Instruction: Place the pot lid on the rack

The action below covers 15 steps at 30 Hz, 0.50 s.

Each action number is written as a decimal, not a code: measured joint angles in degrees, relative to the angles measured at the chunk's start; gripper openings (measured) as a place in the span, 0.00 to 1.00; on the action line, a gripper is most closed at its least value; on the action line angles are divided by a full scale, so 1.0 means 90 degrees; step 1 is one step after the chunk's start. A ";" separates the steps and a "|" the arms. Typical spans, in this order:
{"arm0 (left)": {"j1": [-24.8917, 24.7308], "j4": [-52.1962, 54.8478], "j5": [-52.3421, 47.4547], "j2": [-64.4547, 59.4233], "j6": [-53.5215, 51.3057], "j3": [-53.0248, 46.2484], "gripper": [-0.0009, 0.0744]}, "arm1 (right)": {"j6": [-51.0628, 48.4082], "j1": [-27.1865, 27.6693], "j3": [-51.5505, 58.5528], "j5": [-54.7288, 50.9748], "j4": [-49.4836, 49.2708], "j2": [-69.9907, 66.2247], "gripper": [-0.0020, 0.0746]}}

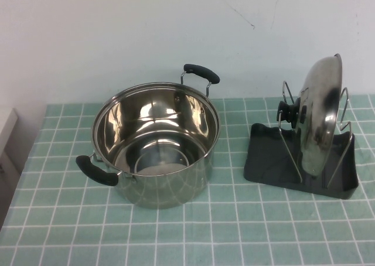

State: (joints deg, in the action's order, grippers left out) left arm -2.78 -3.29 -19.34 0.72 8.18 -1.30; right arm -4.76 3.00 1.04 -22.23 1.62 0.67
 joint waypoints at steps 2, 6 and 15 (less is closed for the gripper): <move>0.0000 0.0000 0.0000 0.0000 0.0000 0.0000 0.01 | 0.0000 0.0000 0.0000 0.0000 0.0000 0.0000 0.03; 0.0000 0.0000 0.0000 0.0000 0.0000 0.0000 0.01 | -0.0041 0.0000 0.0010 0.0027 0.0048 0.0000 0.03; 0.0000 0.0000 0.0000 0.0000 0.0015 0.0000 0.01 | -0.0066 0.0000 0.0010 0.0029 0.0052 0.0000 0.03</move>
State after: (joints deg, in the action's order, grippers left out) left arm -2.78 -3.29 -19.34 0.72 8.31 -1.30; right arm -5.35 3.00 1.13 -21.97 2.08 0.67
